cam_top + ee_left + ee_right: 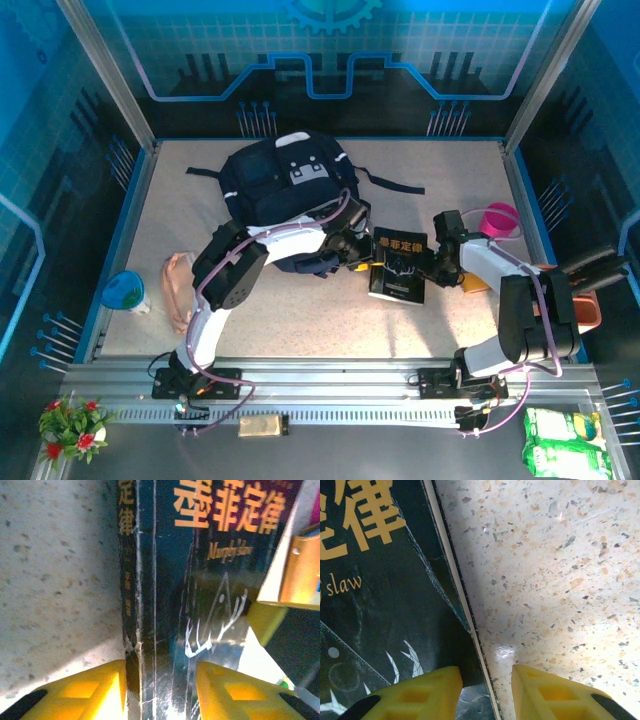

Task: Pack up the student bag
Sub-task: Pick up the book at the center of the table.

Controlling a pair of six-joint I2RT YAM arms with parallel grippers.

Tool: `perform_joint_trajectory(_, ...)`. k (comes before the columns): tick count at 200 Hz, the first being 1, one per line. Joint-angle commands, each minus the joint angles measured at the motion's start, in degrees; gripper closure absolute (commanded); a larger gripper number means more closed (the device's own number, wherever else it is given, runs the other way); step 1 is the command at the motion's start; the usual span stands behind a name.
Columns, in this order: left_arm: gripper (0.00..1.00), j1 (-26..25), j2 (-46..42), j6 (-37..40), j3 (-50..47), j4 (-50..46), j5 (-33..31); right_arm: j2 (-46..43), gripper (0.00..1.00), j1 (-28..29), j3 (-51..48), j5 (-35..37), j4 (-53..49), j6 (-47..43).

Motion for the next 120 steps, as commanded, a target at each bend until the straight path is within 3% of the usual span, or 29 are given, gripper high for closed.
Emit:
perform_joint_trajectory(1,0.63,-1.08,-5.17,-1.38,-1.02,8.7,8.52,1.47,0.67,-0.47,-1.78,-3.95,0.77,0.95)
perform_joint_trajectory(60,0.67,-0.73,-2.67,-7.01,-3.52,15.44,11.54,2.41,0.73,-0.7,-1.78,-4.3,1.04,1.27)
perform_joint_trajectory(120,0.64,-0.56,-0.39,-7.51,-2.66,14.16,10.53,2.64,0.74,-0.79,-1.69,-4.31,1.3,1.37)
